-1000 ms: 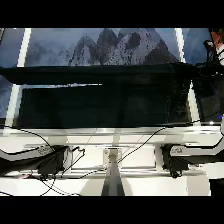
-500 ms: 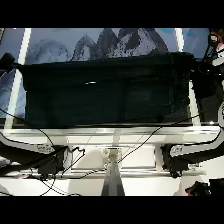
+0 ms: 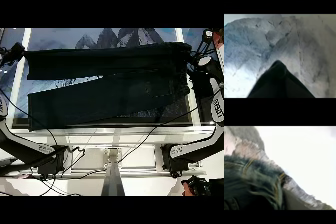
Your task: Fold the clothes and pants, and hang the long-sleeved shirts on hangers.
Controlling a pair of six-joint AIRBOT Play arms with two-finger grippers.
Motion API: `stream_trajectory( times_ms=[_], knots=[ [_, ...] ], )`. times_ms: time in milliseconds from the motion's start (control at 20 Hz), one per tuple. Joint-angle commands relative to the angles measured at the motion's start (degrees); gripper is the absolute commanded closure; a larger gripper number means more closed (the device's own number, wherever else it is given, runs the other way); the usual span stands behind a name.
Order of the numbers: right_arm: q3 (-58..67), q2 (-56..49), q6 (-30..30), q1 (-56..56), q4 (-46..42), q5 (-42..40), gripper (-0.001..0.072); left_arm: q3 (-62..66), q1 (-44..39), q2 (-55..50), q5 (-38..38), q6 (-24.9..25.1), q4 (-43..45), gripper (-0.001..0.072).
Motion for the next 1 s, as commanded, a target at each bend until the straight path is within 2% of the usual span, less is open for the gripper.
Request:
stream_trajectory(
  times_ms=[0, 50, 150, 300, 450, 550, 700, 950],
  knots=[
    [0.04, -0.37, 0.04, 0.5, 0.48, -1.95, 0.0106, -0.02, -1.7, -1.77, 1.95, -0.02, -0.68, -0.0013],
    [0.04, -0.28, 0.02, 0.5, 0.46, -1.97, 0.0105, -0.02, -1.88, -1.68, 1.97, 0.0, -0.66, 0.0011],
    [0.04, -0.04, 0.04, 0.35, 0.37, -1.66, 0.0105, -0.02, -1.88, -1.22, 1.6, -0.02, -0.68, 0.0011],
    [0.04, 0.31, 0.02, 0.35, 0.26, -0.7, 0.0105, -0.02, -1.29, 0.15, -3.15, -0.02, -0.35, 0.0014],
    [0.02, 0.33, 0.0, 0.35, -0.28, 2.14, 0.0105, -0.02, 0.59, 0.33, -14.97, -0.66, 2.19, 0.0014],
    [0.04, 0.33, -0.02, 0.35, -1.18, 3.87, 0.0106, -0.02, 2.36, 0.35, -22.58, -5.05, 6.97, 0.0015],
    [0.04, 0.31, 0.26, 0.26, -3.34, 5.11, 0.0113, -0.02, 4.35, 0.33, -29.31, -6.45, 9.46, 0.0015],
    [0.17, 0.04, 13.62, -3.06, -3.08, 7.1, 0.0111, -0.02, 3.32, -1.42, -30.51, -6.47, 9.66, 0.0014]
  ],
)
